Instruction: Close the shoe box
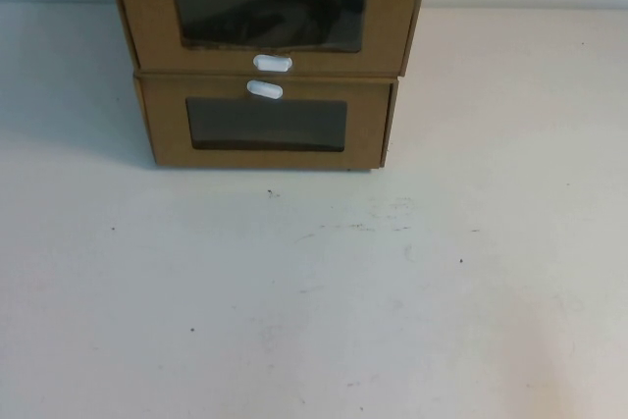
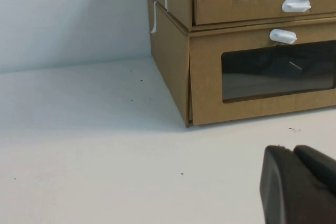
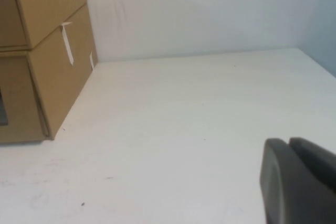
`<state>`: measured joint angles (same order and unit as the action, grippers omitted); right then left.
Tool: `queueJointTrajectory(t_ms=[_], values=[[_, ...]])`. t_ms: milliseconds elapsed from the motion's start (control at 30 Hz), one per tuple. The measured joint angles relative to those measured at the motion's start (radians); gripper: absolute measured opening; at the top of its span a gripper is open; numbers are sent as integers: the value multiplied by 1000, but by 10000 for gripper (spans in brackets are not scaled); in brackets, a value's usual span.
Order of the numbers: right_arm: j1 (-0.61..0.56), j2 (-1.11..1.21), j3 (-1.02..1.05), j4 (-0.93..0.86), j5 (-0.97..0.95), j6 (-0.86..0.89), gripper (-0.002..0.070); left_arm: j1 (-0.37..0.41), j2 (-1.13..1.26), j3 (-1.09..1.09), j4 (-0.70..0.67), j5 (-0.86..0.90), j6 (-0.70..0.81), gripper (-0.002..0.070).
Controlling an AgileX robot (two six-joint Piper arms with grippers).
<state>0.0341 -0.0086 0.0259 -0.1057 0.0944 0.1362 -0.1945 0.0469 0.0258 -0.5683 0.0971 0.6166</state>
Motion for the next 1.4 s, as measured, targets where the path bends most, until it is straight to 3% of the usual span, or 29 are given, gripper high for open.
queueJointTrajectory(t_ms=[300,633,1400], values=[[0,0,2,7,86,-3,-13,0,0,0,0,1,0,-5],[-1,0,2,221,248,-243,-13,0,0,0,0,1,0,-5],[-1,0,2,231,253,-252,-13,0,0,0,0,1,0,-5]])
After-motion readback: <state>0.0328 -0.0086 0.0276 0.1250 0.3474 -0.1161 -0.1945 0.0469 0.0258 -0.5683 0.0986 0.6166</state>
